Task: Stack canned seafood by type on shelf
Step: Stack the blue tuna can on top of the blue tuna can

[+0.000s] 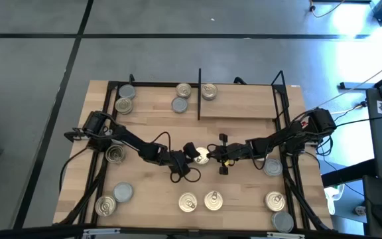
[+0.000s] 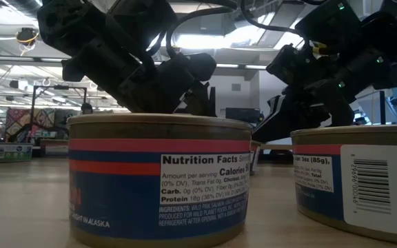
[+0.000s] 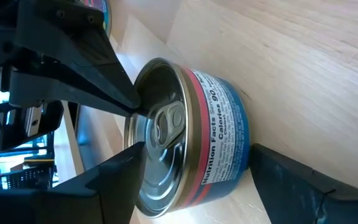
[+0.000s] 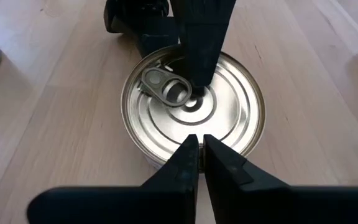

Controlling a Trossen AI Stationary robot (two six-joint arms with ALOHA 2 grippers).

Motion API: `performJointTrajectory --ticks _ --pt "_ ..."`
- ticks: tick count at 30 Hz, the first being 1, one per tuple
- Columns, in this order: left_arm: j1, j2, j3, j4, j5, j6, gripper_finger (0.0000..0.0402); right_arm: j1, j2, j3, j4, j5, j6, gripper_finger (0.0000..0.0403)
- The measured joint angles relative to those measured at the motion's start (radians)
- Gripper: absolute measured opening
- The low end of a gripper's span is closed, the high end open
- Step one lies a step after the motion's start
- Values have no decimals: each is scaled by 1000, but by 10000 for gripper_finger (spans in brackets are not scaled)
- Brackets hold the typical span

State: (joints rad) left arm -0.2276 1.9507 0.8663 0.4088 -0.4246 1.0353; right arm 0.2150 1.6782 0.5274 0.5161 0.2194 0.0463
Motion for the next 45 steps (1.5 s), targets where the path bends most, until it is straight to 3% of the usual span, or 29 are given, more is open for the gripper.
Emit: performJointTrajectory --ticks 11,21,37,45 --pt "20 8 -2 28 56 12 277 0 21 0 32 7 -1 26" --pt "16 11 -2 73 53 -41 185 -2 20 0 33 24 0 26" --pt "11 14 -3 111 49 -92 200 0 20 0 37 42 7 26" --pt "15 12 -1 87 -2 -88 239 0 21 0 36 42 27 26"
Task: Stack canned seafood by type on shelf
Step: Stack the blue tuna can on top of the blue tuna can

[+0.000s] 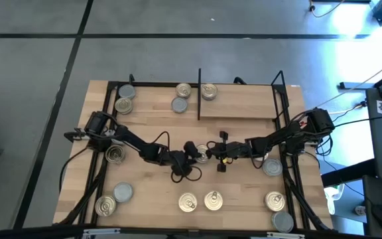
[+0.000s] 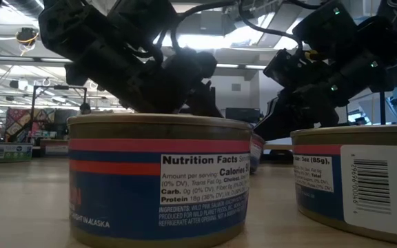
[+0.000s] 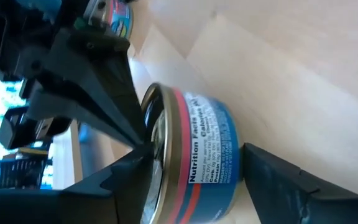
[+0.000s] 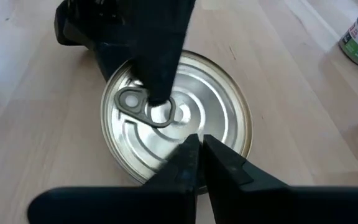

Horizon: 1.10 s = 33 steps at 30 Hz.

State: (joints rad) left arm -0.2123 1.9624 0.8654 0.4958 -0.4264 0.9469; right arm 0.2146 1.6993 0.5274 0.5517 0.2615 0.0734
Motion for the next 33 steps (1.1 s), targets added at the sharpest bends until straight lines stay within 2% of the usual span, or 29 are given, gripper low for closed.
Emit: performJointTrajectory --ticks 6,22,30,33 --pt "21 -6 3 -71 -22 14 262 0 0 1 -18 1 0 26" --pt "4 0 -3 11 -34 181 264 2 -1 1 -34 37 0 26" --pt "17 0 -3 8 -35 154 265 1 -2 1 -45 51 16 26" --pt "39 -4 3 -49 28 68 265 0 -2 1 -45 51 20 26"
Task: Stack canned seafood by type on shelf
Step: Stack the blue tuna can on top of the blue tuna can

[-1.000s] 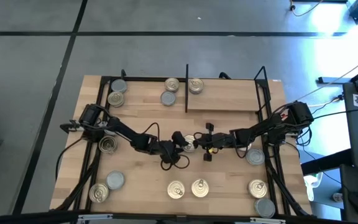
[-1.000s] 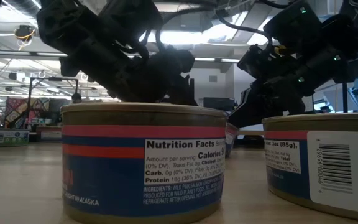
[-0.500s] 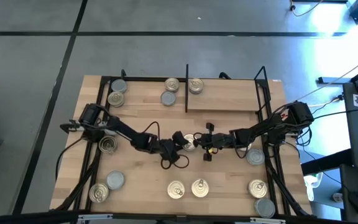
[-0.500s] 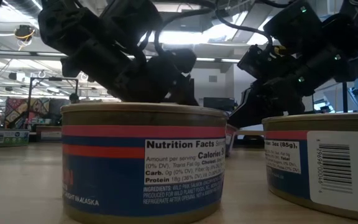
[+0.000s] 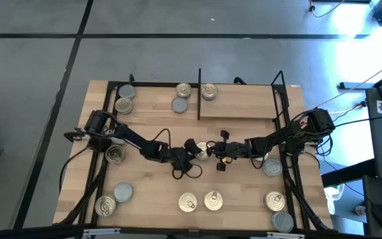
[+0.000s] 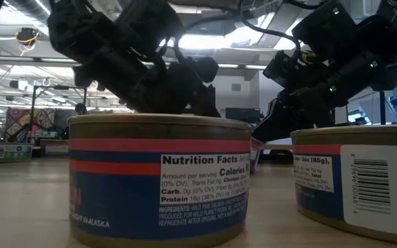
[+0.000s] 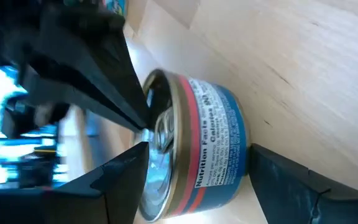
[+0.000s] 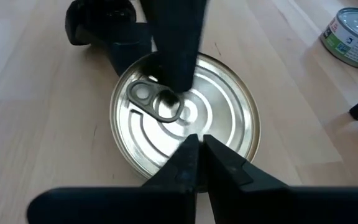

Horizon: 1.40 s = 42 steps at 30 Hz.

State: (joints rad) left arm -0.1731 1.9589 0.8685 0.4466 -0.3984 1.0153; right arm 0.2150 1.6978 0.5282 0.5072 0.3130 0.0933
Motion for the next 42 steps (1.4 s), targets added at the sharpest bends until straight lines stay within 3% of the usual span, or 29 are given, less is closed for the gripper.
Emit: performJointTrajectory --ticks 5,14,24,31,35,42 --pt "30 11 1 -37 4 -89 265 0 0 0 0 -1 0 26" --pt "47 12 3 -83 68 -39 265 0 1 0 1 -16 0 26" --pt "71 16 -8 22 97 -1 265 1 7 -2 4 -8 -1 26" --pt "14 23 -6 136 96 22 265 -2 32 0 47 13 -3 26" --pt "-11 24 -6 152 77 8 265 -1 35 -1 67 -4 -2 26" --pt "-50 24 -5 156 -57 50 265 -1 36 -2 87 -26 8 26"
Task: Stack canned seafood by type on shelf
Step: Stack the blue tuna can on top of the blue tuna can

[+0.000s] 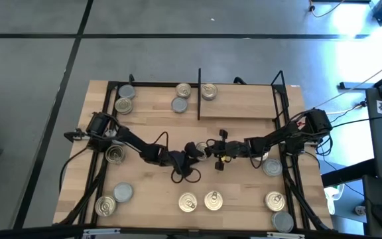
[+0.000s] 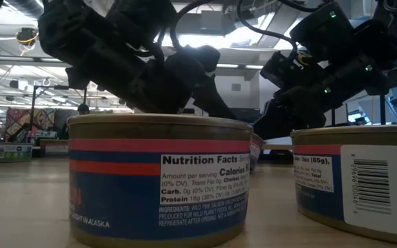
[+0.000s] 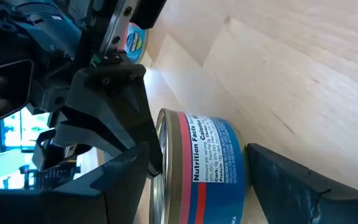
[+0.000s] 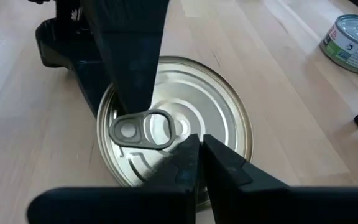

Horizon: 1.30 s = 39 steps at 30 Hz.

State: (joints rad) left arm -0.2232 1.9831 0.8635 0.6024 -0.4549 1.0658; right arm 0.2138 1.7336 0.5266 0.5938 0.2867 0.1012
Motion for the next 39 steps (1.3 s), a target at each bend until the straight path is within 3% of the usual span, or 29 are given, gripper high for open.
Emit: performJointTrajectory --ticks 11,22,31,39 --pt "-2 -2 2 -11 -23 67 265 0 0 0 20 -44 1 26" --pt "6 -9 6 -112 -43 -154 265 1 1 0 24 -46 2 26" --pt "21 -8 2 -99 -7 -158 264 2 1 -1 43 -89 2 26" --pt "16 -7 2 -85 76 -71 213 3 2 0 55 -118 0 26"
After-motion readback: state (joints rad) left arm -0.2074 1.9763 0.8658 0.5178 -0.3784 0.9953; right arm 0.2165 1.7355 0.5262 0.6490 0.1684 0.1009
